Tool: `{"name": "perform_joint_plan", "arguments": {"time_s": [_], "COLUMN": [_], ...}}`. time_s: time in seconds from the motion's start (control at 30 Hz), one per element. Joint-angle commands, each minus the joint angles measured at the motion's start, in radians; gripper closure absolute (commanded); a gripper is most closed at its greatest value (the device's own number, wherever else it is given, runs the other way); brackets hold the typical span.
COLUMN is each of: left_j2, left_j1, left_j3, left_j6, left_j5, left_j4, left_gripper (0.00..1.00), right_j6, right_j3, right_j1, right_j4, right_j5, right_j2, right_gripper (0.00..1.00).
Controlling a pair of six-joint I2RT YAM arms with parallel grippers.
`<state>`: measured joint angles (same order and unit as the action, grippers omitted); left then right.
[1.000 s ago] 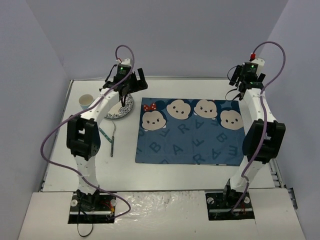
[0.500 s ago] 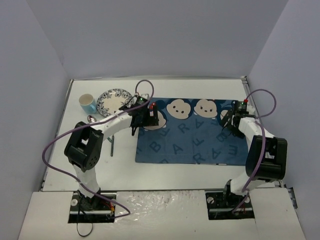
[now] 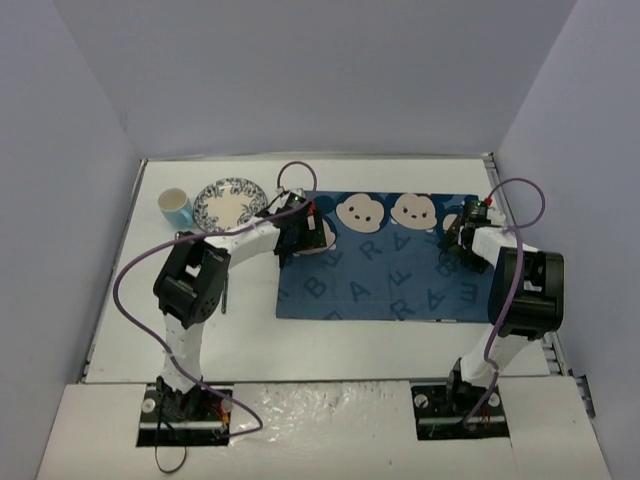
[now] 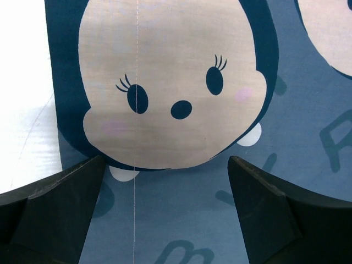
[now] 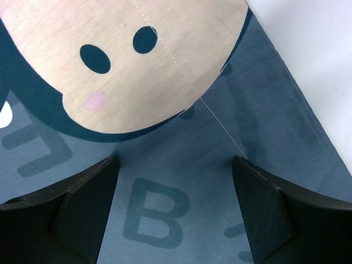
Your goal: Set the dinner table for one person
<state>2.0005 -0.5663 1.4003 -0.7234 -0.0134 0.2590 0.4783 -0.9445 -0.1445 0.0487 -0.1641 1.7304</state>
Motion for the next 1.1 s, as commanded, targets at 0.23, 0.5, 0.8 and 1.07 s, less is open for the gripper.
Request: {"name": "perform_joint_plan", "arguments": {"time_s": [0.23, 0.5, 0.8, 1.07], "left_j2": [0.105, 0.132, -0.053, -0.281], "left_j1": [0.009, 0.028, 0.038, 0.084], "left_j3": [0.093, 0.138, 0.205, 0.172], "left_j6": [-0.100, -0.103, -0.068, -0.074], "left_j5": [0.003, 0.001, 0.037, 0.038], "left_j4": [0.051, 0.068, 0.108, 0.128], "left_gripper": [0.08, 0.08, 0.03, 0.03], "right_j6": [-0.069, -0.061, -0.083, -0.053], "right_j3": [-0.198, -0.215, -0.286, -0.377], "right_j1": [-0.041, -0.046, -0.046, -0.023], "right_j4": [-0.030, -0.023, 0.014, 0.014], "right_j5": [0.014, 0.044, 0.105, 0.331], "right_j2": [0.190, 0.192, -0.010, -0.257], "right_gripper": [0.19, 0.18, 0.16, 0.11]}}
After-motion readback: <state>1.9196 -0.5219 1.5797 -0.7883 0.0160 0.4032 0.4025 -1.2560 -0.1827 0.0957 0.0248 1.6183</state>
